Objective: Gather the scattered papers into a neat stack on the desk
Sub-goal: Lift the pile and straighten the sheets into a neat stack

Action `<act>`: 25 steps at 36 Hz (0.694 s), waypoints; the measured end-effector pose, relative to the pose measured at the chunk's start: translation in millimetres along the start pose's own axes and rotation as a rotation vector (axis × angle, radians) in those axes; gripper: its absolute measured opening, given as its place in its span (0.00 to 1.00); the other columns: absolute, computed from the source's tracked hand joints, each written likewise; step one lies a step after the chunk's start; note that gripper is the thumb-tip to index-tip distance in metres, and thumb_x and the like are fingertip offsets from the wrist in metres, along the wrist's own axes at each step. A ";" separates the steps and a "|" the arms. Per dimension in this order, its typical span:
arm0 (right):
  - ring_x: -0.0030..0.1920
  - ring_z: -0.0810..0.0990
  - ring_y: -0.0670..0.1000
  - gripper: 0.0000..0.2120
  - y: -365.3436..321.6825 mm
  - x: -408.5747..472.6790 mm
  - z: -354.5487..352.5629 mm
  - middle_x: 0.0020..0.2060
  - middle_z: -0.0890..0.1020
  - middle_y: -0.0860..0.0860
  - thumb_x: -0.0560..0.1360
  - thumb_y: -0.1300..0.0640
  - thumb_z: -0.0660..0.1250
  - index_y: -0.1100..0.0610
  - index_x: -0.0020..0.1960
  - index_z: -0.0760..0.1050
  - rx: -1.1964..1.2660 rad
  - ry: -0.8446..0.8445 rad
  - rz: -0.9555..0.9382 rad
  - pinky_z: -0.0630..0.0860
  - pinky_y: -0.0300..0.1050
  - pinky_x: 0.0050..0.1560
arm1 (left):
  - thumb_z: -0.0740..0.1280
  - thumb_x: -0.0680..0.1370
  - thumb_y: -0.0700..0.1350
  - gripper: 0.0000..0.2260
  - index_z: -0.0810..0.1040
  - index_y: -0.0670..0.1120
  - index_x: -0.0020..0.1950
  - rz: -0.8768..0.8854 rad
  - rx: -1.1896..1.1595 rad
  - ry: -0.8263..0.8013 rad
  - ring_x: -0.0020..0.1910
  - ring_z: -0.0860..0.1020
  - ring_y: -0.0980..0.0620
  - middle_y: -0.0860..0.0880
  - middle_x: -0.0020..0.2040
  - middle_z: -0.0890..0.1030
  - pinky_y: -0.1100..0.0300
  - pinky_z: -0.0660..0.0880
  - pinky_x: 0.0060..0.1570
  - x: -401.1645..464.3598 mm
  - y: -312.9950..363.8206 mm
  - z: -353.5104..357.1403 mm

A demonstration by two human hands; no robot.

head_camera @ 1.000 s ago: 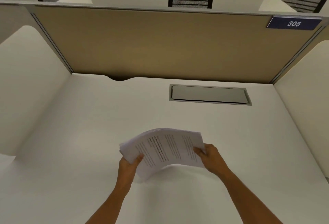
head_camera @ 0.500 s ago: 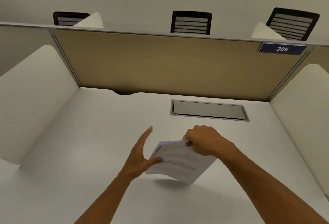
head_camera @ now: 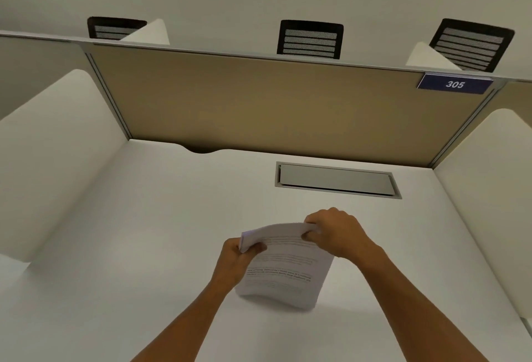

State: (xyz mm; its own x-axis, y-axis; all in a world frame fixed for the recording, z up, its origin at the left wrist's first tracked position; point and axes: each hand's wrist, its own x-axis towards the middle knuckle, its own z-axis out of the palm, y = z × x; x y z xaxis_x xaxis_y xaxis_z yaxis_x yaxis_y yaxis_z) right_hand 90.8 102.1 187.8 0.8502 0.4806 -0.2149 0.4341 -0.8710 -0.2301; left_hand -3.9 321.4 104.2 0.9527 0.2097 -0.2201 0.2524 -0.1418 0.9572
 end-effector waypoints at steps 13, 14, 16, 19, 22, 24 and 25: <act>0.55 0.86 0.50 0.19 35.8 -33.2 61.6 0.53 0.88 0.51 0.72 0.65 0.76 0.52 0.60 0.82 1.242 0.030 0.092 0.82 0.38 0.53 | 0.72 0.68 0.54 0.08 0.86 0.60 0.46 -0.009 -0.147 0.116 0.45 0.84 0.47 0.50 0.43 0.87 0.48 0.82 0.47 0.6 -3.6 -10.8; 0.55 0.86 0.50 0.18 33.7 -32.7 66.6 0.53 0.88 0.50 0.72 0.64 0.77 0.50 0.59 0.83 1.240 0.026 0.107 0.81 0.37 0.52 | 0.72 0.68 0.54 0.07 0.85 0.60 0.45 -0.010 -0.144 0.121 0.45 0.84 0.47 0.50 0.43 0.87 0.49 0.82 0.46 0.5 -3.5 -10.8; 0.54 0.86 0.47 0.16 30.0 -30.8 75.4 0.53 0.88 0.47 0.72 0.61 0.77 0.46 0.56 0.85 1.212 0.035 0.135 0.82 0.36 0.51 | 0.72 0.68 0.55 0.08 0.85 0.60 0.46 -0.017 -0.142 0.129 0.45 0.84 0.47 0.50 0.43 0.87 0.48 0.82 0.46 0.8 -3.7 -10.8; 0.50 0.86 0.44 0.13 23.7 -27.8 83.0 0.50 0.88 0.44 0.74 0.57 0.75 0.40 0.50 0.85 1.182 0.068 0.176 0.82 0.35 0.47 | 0.72 0.68 0.56 0.09 0.85 0.59 0.47 -0.011 -0.134 0.121 0.45 0.84 0.46 0.49 0.44 0.87 0.47 0.82 0.47 0.8 -5.4 -9.5; 0.47 0.86 0.43 0.09 17.5 -24.9 90.1 0.47 0.88 0.42 0.76 0.54 0.73 0.39 0.48 0.84 1.182 0.095 0.218 0.81 0.35 0.43 | 0.73 0.68 0.55 0.07 0.84 0.63 0.45 -0.011 -0.124 0.112 0.44 0.84 0.50 0.52 0.43 0.87 0.51 0.83 0.44 0.3 -8.7 -7.4; 0.47 0.87 0.45 0.07 13.8 -23.2 94.7 0.47 0.88 0.44 0.77 0.54 0.71 0.43 0.50 0.85 1.223 0.111 0.237 0.82 0.37 0.42 | 0.73 0.69 0.54 0.07 0.84 0.65 0.45 -0.003 -0.121 0.096 0.45 0.84 0.52 0.55 0.45 0.86 0.55 0.83 0.43 0.3 -9.8 -6.8; 0.47 0.87 0.46 0.07 12.0 -22.5 96.2 0.47 0.88 0.45 0.78 0.54 0.71 0.44 0.50 0.85 1.246 0.123 0.247 0.82 0.37 0.42 | 0.74 0.68 0.54 0.08 0.84 0.64 0.46 -0.006 -0.120 0.085 0.45 0.85 0.52 0.55 0.45 0.86 0.55 0.83 0.44 0.7 -10.1 -7.1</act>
State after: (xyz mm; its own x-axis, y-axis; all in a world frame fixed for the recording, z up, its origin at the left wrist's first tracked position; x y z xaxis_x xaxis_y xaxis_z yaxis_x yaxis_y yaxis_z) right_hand 48.2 90.7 98.6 0.9191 0.2491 -0.3052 -0.2536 -0.2186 -0.9423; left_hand -6.9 329.9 95.7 0.9321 0.2920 -0.2143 0.2314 -0.0249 0.9725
